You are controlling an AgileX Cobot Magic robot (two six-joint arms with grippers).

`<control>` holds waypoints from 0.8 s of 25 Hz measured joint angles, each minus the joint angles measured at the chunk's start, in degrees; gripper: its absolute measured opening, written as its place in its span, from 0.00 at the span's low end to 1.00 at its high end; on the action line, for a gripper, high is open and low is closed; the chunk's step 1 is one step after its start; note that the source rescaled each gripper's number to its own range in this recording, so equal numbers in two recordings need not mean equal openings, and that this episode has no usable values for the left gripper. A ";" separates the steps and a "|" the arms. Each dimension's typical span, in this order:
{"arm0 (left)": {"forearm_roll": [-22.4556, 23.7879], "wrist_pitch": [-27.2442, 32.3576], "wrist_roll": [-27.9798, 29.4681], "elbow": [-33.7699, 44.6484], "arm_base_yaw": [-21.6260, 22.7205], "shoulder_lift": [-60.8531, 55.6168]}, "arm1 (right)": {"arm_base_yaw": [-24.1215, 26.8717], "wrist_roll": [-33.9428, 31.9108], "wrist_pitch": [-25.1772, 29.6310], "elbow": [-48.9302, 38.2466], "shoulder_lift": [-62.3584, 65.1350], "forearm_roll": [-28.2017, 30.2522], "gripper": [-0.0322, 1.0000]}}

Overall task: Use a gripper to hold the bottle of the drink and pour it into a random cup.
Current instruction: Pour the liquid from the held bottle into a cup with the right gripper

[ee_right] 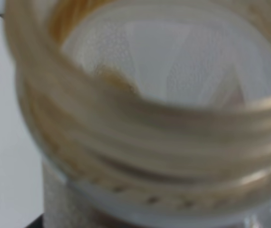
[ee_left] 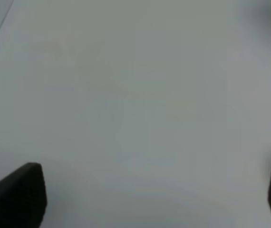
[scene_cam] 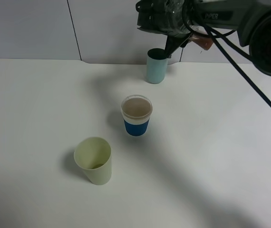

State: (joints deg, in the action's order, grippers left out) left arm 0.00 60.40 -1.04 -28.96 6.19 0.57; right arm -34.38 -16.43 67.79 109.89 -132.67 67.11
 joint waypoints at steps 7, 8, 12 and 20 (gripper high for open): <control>0.00 0.00 0.00 0.00 0.00 0.00 | -0.18 1.10 -0.05 0.00 -0.13 0.07 0.03; 0.00 0.00 0.00 0.00 0.00 0.00 | -0.18 1.30 -0.05 0.00 -0.14 0.07 0.03; 0.00 0.00 0.00 0.00 0.00 0.00 | -0.18 2.55 0.09 0.00 -0.18 0.41 0.03; 0.00 0.00 0.00 0.00 0.00 0.00 | -0.18 4.05 0.50 0.00 -1.19 0.83 0.03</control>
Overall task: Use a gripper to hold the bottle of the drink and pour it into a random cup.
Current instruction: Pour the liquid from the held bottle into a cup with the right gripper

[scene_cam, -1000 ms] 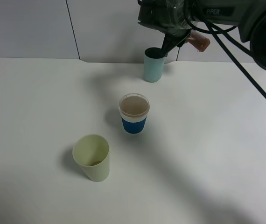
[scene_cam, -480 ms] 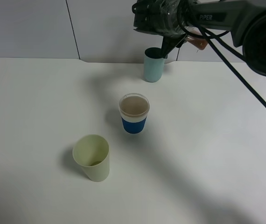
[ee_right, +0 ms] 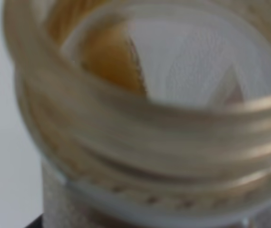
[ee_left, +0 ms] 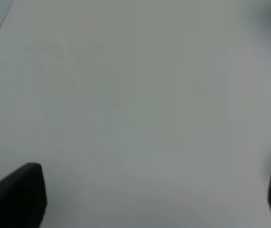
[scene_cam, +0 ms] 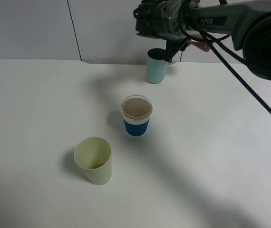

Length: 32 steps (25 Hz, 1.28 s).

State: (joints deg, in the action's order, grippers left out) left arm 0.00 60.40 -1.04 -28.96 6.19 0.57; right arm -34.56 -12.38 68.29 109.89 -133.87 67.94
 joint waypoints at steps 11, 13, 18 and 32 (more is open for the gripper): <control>0.00 0.00 0.00 0.00 0.00 0.00 | -0.65 3.96 0.00 0.00 0.00 0.95 0.03; 0.00 0.00 0.00 0.00 0.00 0.00 | -0.65 4.00 0.00 0.00 0.00 1.01 0.03; 0.00 0.00 0.00 0.00 0.00 0.00 | -0.65 4.00 0.00 0.00 0.00 1.29 0.03; 0.00 -0.06 0.00 0.00 0.00 0.00 | -0.65 4.03 0.36 0.00 0.00 1.54 0.03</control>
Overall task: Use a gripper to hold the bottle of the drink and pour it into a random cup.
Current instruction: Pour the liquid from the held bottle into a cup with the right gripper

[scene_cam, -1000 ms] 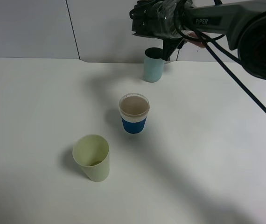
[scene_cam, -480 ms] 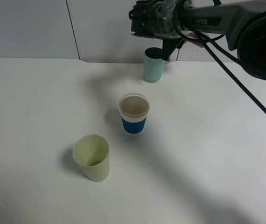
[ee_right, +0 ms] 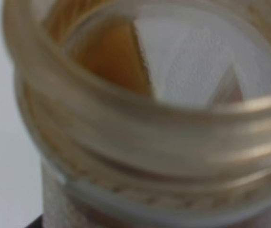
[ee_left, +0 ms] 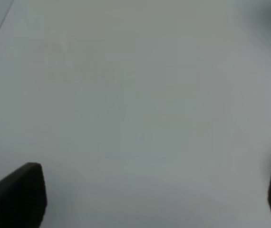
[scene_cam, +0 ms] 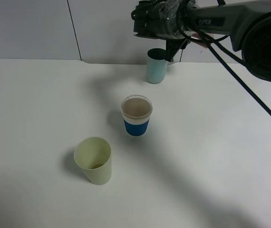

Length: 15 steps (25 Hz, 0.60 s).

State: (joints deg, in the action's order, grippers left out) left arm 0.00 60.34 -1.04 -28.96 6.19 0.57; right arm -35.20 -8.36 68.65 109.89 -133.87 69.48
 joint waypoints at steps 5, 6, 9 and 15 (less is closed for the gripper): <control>0.00 0.00 0.00 0.00 0.00 0.00 | 0.00 0.46 0.06 0.00 0.00 0.00 0.03; 0.00 0.00 0.00 0.00 0.00 0.00 | 0.00 0.46 0.06 0.00 0.00 0.00 0.03; 0.00 0.00 0.00 0.00 0.00 0.00 | 0.06 0.46 0.06 -0.33 0.16 0.02 0.03; 0.00 0.00 0.00 0.00 0.00 0.00 | 0.48 0.50 0.01 -1.64 1.73 0.55 0.03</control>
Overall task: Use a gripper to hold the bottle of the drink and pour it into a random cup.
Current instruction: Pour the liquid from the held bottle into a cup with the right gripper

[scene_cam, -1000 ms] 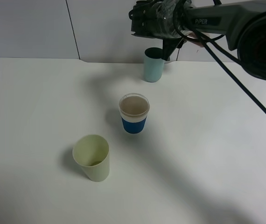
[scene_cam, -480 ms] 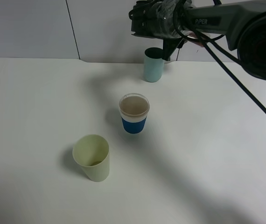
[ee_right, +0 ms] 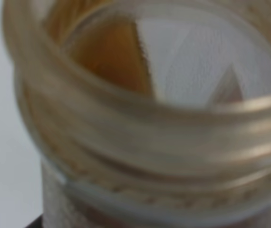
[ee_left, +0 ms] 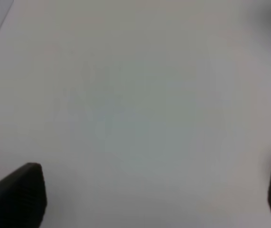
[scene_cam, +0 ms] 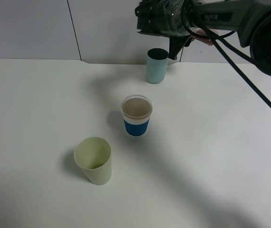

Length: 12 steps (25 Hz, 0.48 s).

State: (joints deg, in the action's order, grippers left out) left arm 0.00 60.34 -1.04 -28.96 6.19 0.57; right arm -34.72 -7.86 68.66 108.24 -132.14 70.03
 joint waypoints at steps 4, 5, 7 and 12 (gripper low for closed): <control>0.00 0.00 0.00 0.00 0.00 0.00 | 0.16 0.00 0.06 -0.06 0.05 0.01 0.03; 0.00 0.00 0.00 0.00 0.00 0.00 | 0.16 0.00 0.06 -0.06 0.05 0.07 0.03; 0.00 0.00 0.00 0.00 0.00 0.00 | 0.16 0.00 0.10 -0.06 0.05 0.50 0.03; 0.00 0.00 0.00 0.00 0.00 0.00 | 0.16 0.79 0.16 -0.06 0.05 1.37 0.03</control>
State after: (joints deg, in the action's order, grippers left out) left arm 0.00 60.34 -1.04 -28.96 6.19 0.57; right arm -34.56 -7.07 68.82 108.18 -132.09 71.40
